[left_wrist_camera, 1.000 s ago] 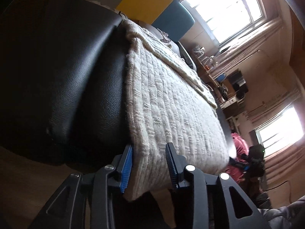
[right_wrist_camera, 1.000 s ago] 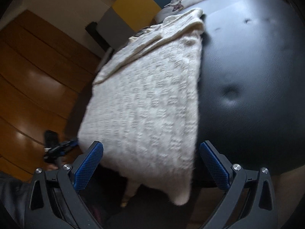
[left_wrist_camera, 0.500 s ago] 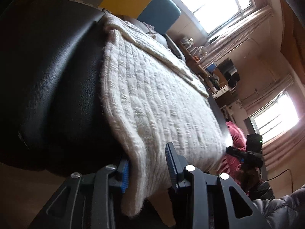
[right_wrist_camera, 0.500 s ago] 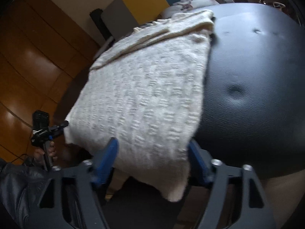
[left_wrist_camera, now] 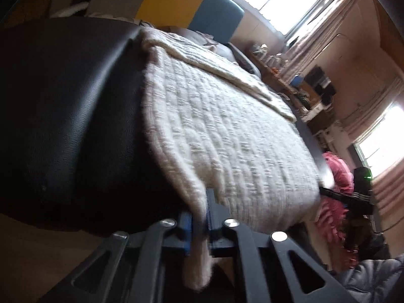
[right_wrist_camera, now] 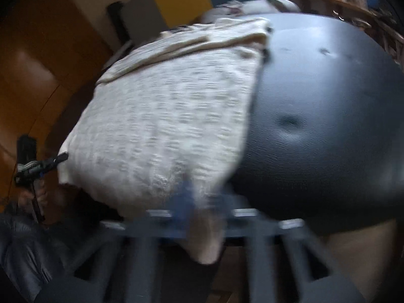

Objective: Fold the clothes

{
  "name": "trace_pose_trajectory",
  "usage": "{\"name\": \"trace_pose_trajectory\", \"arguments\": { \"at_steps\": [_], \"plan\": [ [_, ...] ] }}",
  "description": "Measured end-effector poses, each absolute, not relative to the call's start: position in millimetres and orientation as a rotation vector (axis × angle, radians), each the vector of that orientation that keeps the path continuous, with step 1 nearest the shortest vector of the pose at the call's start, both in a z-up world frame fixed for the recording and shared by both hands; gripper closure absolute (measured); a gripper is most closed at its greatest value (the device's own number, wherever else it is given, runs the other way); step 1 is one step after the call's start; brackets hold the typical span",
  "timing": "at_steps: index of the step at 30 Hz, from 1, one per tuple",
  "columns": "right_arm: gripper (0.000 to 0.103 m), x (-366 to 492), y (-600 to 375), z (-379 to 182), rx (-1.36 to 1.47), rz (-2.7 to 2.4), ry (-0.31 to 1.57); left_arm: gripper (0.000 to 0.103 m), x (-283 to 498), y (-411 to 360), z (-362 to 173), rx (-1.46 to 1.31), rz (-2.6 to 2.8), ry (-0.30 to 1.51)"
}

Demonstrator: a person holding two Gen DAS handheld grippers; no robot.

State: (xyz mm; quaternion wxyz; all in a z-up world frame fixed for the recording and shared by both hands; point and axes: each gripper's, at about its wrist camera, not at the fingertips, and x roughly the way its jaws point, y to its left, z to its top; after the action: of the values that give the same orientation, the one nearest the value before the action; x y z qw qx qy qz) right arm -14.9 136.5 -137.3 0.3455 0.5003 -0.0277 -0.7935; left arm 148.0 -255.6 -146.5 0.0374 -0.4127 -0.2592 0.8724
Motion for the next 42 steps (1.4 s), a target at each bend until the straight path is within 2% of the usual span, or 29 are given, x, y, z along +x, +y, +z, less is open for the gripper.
{"name": "trace_pose_trajectory", "arguments": {
  "at_steps": [3,9,20,26,31,42],
  "plan": [
    [0.091,-11.9,132.5,-137.7,1.285,-2.086,-0.056,0.096,150.4,-258.5,-146.6,-1.261,2.675,-0.817],
    [0.091,-12.2,136.1,-134.0,1.278,-2.082,-0.107,0.096,156.6,-278.0,-148.4,-1.178,2.543,-1.057],
    [0.091,-15.0,134.4,-123.4,1.223,-2.023,-0.258,0.096,157.6,-274.3,-118.0,-1.026,2.529,-1.002],
    [0.091,-24.6,128.9,-95.7,1.104,-1.988,-0.378,0.096,150.8,-279.0,-89.5,-0.845,2.508,-1.035],
    [0.091,-54.5,109.7,-65.1,1.0,-1.954,-0.438,0.096,114.6,-297.0,-57.8,-0.659,2.486,-1.107],
    [0.091,-148.2,64.8,-30.2,0.937,-1.98,-0.426,0.096,17.5,-336.1,-24.1,-0.587,2.552,-1.112]
  ]
}}
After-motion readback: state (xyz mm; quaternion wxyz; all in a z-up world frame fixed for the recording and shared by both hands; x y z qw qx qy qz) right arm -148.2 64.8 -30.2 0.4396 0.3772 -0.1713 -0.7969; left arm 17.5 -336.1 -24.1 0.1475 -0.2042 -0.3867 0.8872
